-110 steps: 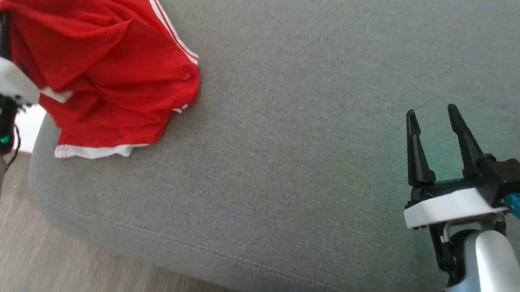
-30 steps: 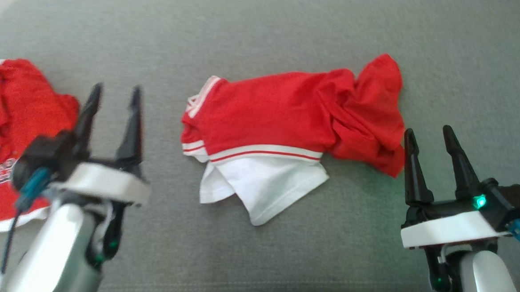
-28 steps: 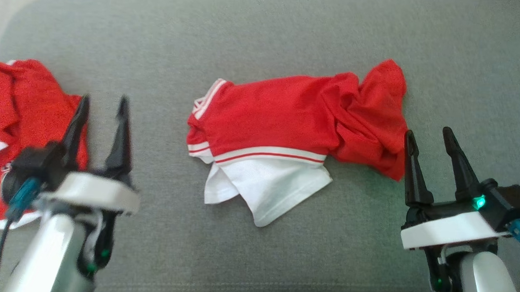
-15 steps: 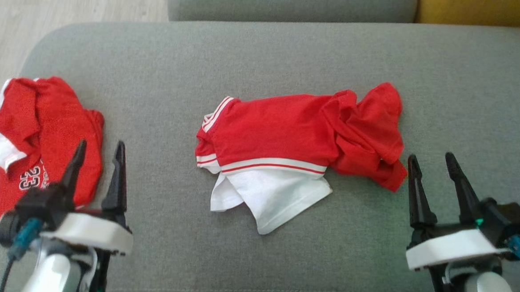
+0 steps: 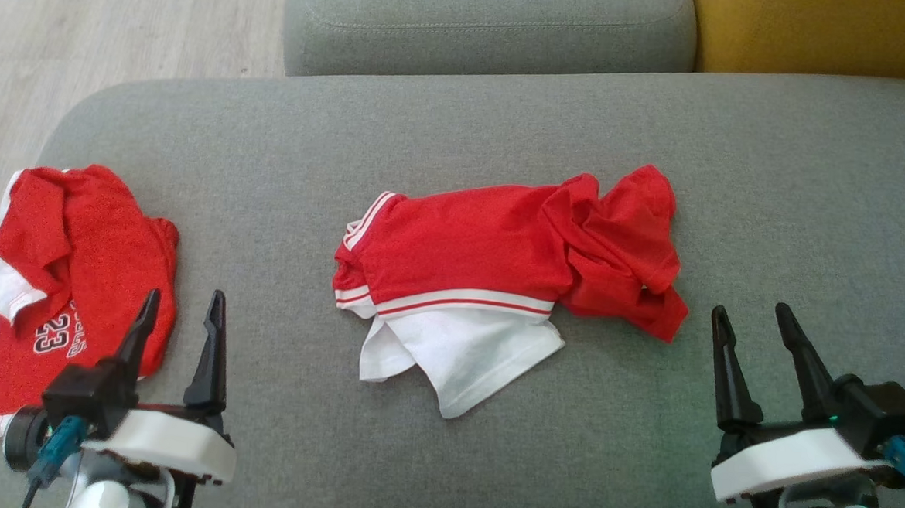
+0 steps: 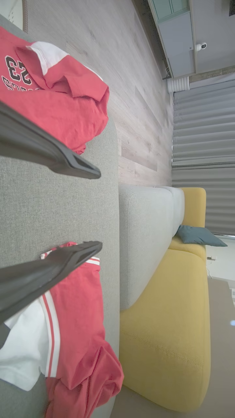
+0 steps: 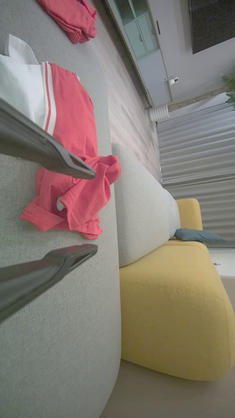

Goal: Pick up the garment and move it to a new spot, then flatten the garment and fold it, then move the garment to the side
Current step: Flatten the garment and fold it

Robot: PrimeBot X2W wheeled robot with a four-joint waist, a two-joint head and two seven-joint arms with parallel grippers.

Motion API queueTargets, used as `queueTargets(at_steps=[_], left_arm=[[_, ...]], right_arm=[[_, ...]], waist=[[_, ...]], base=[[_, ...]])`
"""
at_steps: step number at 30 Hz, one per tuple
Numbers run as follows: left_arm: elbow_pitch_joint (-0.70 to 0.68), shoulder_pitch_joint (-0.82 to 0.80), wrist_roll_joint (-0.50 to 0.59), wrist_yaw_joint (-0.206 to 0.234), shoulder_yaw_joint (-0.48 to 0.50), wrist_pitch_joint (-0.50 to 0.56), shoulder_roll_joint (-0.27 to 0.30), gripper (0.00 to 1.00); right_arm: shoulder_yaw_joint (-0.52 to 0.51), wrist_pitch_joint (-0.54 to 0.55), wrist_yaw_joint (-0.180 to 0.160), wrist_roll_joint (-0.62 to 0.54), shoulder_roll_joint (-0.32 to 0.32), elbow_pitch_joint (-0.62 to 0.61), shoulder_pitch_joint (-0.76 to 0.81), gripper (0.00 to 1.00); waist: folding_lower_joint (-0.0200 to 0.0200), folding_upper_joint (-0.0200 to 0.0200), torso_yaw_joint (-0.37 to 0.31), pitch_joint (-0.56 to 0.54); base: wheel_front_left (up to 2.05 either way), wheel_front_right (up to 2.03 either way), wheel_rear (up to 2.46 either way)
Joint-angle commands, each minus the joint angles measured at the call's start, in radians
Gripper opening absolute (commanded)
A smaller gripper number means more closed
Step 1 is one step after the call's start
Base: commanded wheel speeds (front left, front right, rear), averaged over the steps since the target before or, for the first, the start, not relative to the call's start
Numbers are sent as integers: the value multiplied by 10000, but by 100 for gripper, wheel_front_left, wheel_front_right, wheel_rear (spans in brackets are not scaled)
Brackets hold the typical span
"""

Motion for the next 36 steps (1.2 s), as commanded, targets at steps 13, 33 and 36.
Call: queueTargets(at_steps=[13,33,36], left_arm=[[-221,-442,32,120,322,-78,206,100],[-264,-990,32,93,181,-15,289,100],[-215,-1223,22,42,166,-6,309,100]], right_arm=[[215,1,-7,67,-52,-375,-256,100],[-56,889,-7,361,-52,536,-804,100],[21,1433,-7,515,-52,867,-1215,100]], waist=[[0,0,-43,94],[0,0,172,803],[0,0,262,1109]], base=[[0,0,0],[0,0,0],[0,0,0]])
